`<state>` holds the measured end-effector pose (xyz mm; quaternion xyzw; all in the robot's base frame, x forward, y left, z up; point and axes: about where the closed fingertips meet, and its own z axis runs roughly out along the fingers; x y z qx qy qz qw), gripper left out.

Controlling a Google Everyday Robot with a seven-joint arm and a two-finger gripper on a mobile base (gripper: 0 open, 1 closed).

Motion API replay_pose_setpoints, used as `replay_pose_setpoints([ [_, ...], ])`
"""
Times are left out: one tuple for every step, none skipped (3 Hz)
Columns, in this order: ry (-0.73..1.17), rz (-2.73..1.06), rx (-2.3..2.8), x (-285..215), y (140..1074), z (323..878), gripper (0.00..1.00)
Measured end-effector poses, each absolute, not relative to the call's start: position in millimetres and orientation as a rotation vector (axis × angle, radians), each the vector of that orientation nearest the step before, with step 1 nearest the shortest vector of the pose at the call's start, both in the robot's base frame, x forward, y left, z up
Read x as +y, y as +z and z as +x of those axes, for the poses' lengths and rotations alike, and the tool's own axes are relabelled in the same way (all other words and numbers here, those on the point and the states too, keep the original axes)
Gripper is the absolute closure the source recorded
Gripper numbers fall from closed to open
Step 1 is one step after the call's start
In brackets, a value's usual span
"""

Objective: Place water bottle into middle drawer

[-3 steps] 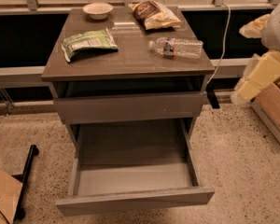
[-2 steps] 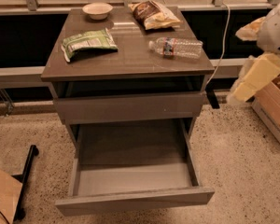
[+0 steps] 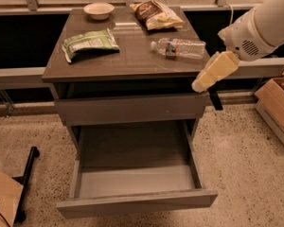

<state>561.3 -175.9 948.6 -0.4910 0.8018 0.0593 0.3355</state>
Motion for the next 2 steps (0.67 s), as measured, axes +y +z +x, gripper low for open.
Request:
replay_pose_setpoints([
  [0.147,-1.225,2.024,-177.7,940.4,613.5,0.00],
  [0.147,-1.225,2.024,-177.7,940.4,613.5,0.00],
])
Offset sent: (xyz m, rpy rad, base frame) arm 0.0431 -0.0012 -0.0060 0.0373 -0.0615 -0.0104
